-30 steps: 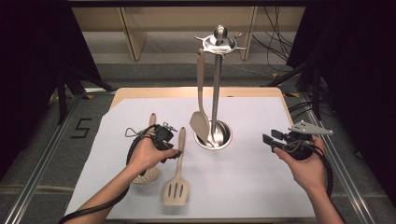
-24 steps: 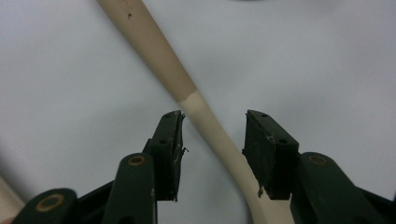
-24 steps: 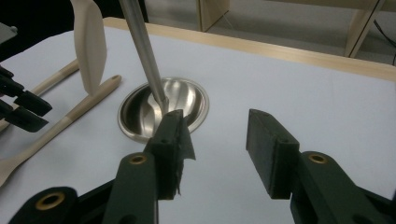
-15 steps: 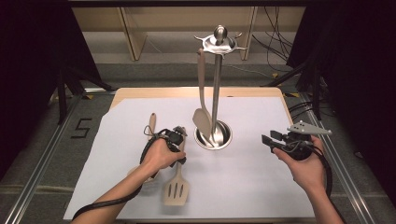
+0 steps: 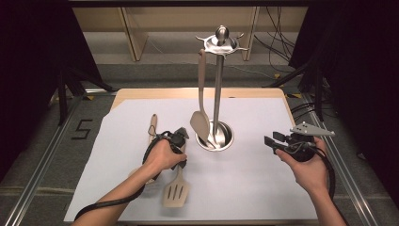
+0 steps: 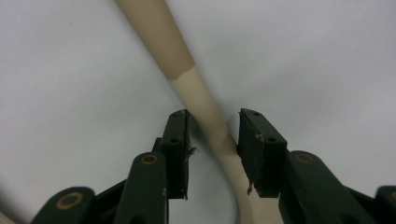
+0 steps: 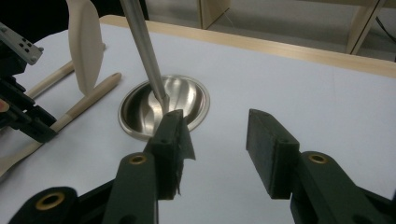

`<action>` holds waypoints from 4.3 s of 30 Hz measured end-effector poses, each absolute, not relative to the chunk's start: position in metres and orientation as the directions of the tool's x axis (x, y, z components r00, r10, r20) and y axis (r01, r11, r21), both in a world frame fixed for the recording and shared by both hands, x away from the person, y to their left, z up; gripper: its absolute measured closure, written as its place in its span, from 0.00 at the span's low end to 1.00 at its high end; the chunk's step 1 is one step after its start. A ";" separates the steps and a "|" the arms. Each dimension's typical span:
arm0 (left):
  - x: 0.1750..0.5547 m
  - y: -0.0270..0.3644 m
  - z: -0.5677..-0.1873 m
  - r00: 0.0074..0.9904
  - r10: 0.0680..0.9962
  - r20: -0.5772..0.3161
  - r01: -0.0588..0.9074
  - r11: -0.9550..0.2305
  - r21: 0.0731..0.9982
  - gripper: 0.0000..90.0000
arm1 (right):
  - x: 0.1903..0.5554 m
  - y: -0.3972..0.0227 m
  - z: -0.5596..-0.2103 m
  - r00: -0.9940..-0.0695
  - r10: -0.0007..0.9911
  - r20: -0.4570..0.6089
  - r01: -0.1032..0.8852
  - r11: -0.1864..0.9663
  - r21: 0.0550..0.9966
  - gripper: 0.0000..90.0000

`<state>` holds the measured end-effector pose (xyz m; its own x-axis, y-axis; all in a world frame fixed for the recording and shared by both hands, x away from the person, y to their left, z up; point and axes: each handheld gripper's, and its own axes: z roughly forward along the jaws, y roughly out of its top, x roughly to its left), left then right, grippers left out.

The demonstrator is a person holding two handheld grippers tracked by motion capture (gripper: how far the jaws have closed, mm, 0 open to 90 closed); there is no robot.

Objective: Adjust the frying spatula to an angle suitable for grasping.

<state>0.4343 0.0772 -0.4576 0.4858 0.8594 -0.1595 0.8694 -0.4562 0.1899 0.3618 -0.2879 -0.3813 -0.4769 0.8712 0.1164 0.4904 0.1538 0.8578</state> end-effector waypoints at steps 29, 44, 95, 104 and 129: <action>0.424 0.066 -0.459 0.588 0.808 -0.048 0.802 -0.574 0.164 0.84 | 0.361 -0.288 -0.381 -0.483 0.870 0.095 0.488 0.177 0.855 0.64; 0.418 0.099 -0.457 0.514 0.835 -0.196 0.849 -0.464 0.252 0.87 | 0.361 -0.288 -0.380 -0.471 0.872 0.133 0.499 0.139 0.856 0.64; 0.351 0.161 -0.405 0.538 0.813 -0.221 0.600 -0.185 0.779 0.87 | 0.339 -0.223 -0.347 -0.657 0.743 0.126 0.337 0.140 0.931 0.67; 0.344 0.136 -0.374 0.603 0.784 -0.150 0.500 -0.224 0.837 0.87 | 0.343 -0.189 -0.334 -0.711 0.693 0.119 0.292 0.137 0.947 0.67; 0.335 0.063 -0.346 0.730 0.682 -0.043 0.357 -0.327 0.875 0.87 | 0.361 -0.144 -0.321 -0.709 0.675 0.204 0.309 0.037 0.950 0.65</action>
<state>0.3348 0.0630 -0.3463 0.7298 0.6823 -0.0430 0.3572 -0.3269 0.8750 0.3609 -0.1444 -0.3214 -0.7094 0.6746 0.2043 0.3088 0.0368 0.9504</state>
